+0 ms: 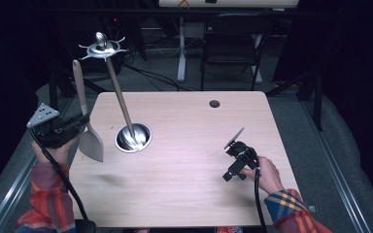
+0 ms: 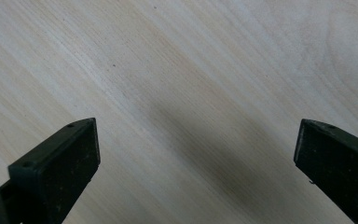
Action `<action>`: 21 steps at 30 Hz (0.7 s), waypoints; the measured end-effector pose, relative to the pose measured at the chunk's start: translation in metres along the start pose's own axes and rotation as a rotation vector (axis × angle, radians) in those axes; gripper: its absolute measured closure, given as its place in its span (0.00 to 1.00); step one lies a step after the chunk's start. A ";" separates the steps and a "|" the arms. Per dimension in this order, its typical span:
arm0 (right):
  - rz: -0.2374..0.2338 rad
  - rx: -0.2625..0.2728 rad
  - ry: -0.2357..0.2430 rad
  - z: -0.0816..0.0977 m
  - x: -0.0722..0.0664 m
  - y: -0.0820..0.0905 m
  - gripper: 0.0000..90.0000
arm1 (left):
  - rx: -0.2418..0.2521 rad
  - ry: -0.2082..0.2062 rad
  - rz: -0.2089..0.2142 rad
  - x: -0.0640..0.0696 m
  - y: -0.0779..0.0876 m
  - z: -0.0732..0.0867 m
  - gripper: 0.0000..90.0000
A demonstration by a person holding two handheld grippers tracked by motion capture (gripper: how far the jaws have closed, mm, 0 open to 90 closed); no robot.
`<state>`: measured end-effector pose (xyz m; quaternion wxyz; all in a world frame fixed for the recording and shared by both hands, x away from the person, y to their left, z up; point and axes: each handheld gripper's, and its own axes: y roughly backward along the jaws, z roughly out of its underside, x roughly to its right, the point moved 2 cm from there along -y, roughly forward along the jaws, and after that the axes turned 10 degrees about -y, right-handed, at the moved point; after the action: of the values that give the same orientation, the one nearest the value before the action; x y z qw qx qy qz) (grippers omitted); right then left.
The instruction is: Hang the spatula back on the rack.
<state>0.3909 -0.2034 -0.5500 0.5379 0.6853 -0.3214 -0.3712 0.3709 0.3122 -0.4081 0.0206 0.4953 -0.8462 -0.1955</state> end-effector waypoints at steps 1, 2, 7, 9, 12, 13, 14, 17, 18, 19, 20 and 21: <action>0.000 -0.001 0.000 0.000 0.000 0.000 0.00 | -0.001 0.001 0.001 -0.001 0.000 -0.001 0.87; 0.000 -0.002 0.000 0.000 0.000 0.000 0.00 | 0.004 0.003 -0.001 -0.001 0.000 -0.002 0.87; -0.004 -0.005 -0.005 0.000 0.000 0.000 0.00 | 0.013 0.007 0.008 -0.003 -0.003 -0.005 0.87; -0.004 -0.004 -0.004 0.000 0.000 0.000 0.00 | 0.011 0.005 0.010 -0.002 -0.005 -0.006 0.87; -0.005 -0.003 -0.004 0.000 0.000 -0.001 0.00 | 0.005 0.010 0.018 -0.003 -0.007 -0.007 0.87; -0.005 -0.004 -0.004 0.000 0.000 -0.001 0.00 | 0.007 0.015 0.017 -0.003 -0.008 -0.006 0.87; -0.005 -0.004 -0.004 0.000 0.000 -0.001 0.00 | 0.003 0.015 0.016 -0.004 -0.009 -0.006 0.87; 0.000 -0.021 0.010 -0.001 0.000 0.000 0.00 | -0.003 0.017 0.023 -0.004 -0.011 -0.006 0.87; -0.005 -0.005 -0.002 0.000 -0.001 -0.001 0.00 | -0.002 0.019 0.023 -0.004 -0.012 -0.006 0.87; -0.004 -0.007 -0.001 0.000 -0.001 -0.001 0.00 | -0.004 0.019 0.027 -0.004 -0.013 -0.006 0.87; 0.000 -0.008 0.003 0.000 -0.001 0.000 0.00 | -0.005 0.017 0.030 -0.004 -0.013 -0.006 0.87; -0.002 -0.010 0.001 0.000 -0.001 0.000 0.00 | -0.005 0.017 0.033 -0.004 -0.014 -0.007 0.87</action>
<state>0.3905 -0.2025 -0.5500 0.5410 0.6832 -0.3187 -0.3728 0.3861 0.3078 -0.4061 0.0325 0.4830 -0.8534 -0.1931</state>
